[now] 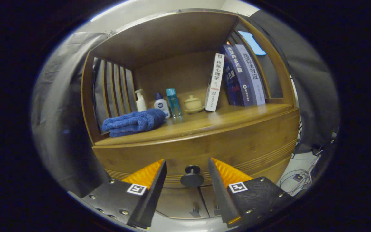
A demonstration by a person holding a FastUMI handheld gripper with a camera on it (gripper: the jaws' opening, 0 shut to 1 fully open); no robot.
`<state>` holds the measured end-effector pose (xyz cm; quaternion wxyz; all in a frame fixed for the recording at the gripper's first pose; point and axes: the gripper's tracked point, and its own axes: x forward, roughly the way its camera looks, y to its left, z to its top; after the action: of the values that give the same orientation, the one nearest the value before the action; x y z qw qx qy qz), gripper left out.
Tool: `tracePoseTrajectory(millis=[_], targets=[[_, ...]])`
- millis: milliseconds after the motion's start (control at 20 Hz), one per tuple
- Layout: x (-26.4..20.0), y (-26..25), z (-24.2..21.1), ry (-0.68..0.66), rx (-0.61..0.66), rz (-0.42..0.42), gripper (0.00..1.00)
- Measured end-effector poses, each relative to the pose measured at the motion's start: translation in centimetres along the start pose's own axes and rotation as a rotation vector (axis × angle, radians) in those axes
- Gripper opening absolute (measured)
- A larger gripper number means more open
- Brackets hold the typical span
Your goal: Pull open the drawer, take out the items inside it, and place them on the countertop above the cabinet.
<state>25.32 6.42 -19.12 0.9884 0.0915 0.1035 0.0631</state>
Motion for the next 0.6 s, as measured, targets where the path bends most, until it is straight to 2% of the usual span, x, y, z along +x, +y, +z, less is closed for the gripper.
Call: tracePoseTrajectory(millis=[100,300,350,450,600], targets=[[1.0,-0.7,-0.8,0.016,0.0,-0.03,0.71],[1.6,-1.4,-1.1,0.018,0.002,-0.057,0.71],[2.9,-0.6,-1.4,0.017,0.012,-0.021,0.6],[2.3,-0.4,-1.2,0.018,-0.02,-0.005,0.38],[2.4,-0.3,-1.5,0.052,-0.077,0.002,0.38]])
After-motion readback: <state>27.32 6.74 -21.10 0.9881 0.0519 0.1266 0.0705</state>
